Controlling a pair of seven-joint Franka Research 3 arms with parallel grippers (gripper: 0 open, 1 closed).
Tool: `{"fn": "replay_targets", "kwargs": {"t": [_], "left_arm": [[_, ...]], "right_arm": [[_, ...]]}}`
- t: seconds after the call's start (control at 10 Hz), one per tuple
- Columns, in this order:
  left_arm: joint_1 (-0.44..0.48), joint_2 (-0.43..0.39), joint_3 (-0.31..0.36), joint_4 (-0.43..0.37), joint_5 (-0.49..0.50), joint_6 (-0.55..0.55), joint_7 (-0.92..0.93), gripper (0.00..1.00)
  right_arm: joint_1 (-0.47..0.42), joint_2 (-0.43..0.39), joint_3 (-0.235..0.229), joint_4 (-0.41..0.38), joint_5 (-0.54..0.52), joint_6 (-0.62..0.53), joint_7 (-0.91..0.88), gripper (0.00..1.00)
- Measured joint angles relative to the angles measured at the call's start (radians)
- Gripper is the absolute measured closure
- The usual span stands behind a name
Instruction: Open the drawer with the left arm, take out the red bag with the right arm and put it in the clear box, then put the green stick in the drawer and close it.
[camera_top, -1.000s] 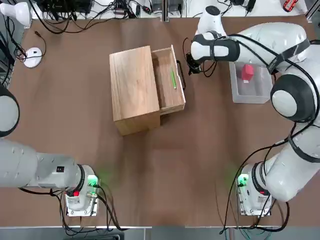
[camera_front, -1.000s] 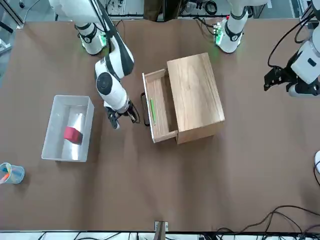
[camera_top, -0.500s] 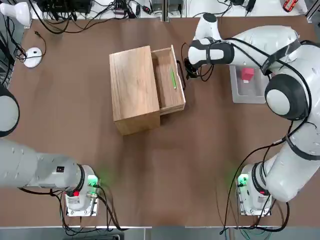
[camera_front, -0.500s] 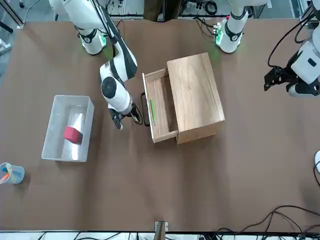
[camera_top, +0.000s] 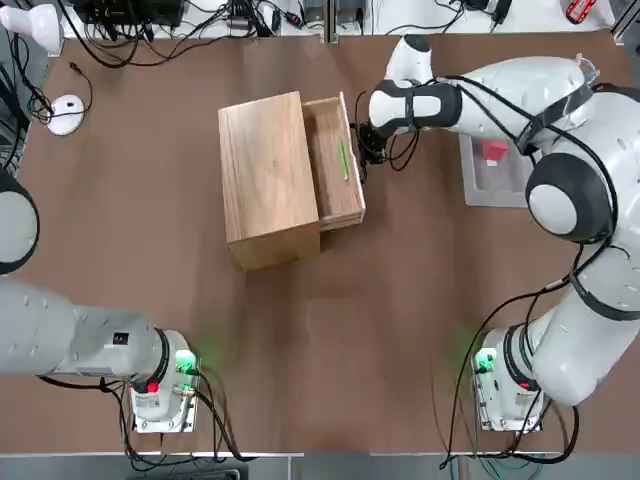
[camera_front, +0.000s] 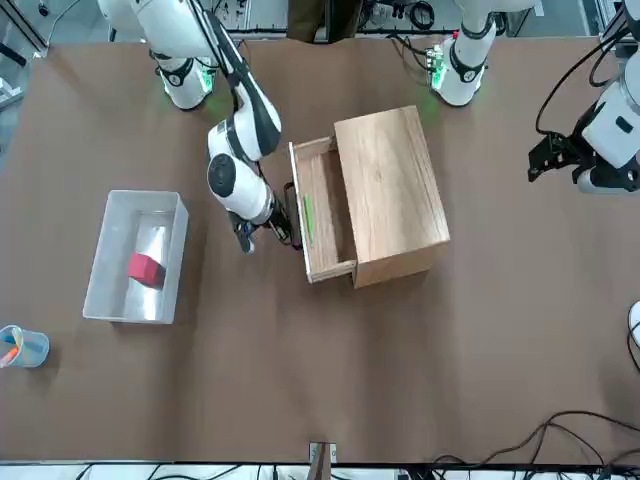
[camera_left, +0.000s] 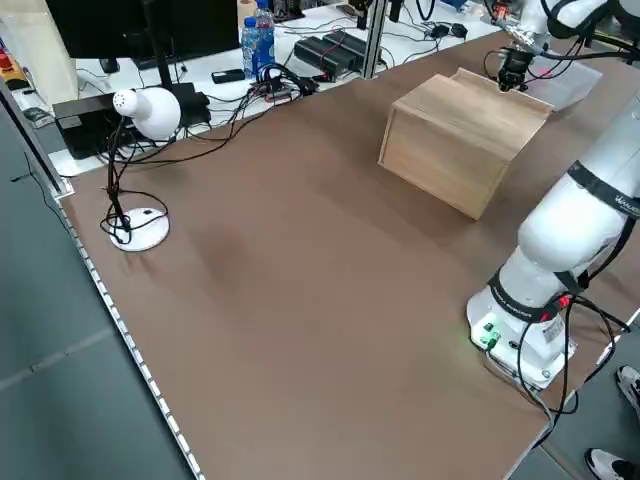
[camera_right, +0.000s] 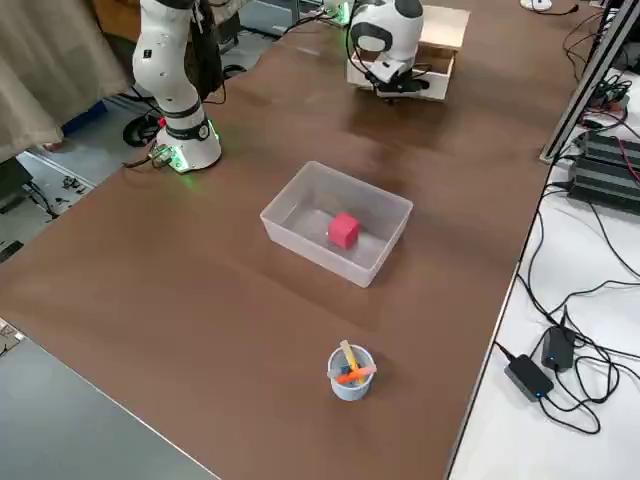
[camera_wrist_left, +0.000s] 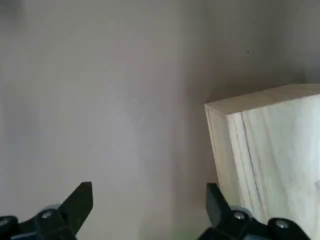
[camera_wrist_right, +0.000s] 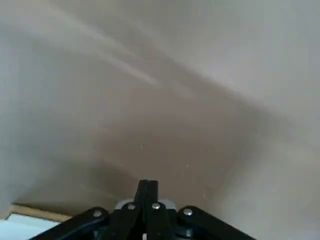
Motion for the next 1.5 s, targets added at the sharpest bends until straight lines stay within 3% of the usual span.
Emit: {"fn": "replay_targets", "kwargs": {"t": [0.5,0.7,1.1,1.3,1.5], "left_arm": [[0.001,0.001,0.0,0.0,0.0,0.0,0.0,0.0],[0.001,0.001,0.0,0.0,0.0,0.0,0.0,0.0],[0.003,0.003,0.001,-0.001,0.0,0.0,0.0,0.0],[0.003,0.004,0.001,-0.001,0.0,0.0,0.0,0.0],[0.004,0.005,0.002,-0.001,0.0,0.0,0.0,0.0]], "right_arm": [[0.12,0.0,0.035,0.051,0.214,0.061,0.008,0.99],[0.17,0.003,0.02,0.043,0.226,0.131,0.048,0.99],[0.178,0.005,-0.008,0.066,0.217,0.135,0.07,0.99],[0.114,-0.018,-0.059,0.143,0.157,-0.009,-0.013,0.99],[-0.037,-0.08,-0.11,0.167,0.092,-0.226,-0.224,0.98]]}}
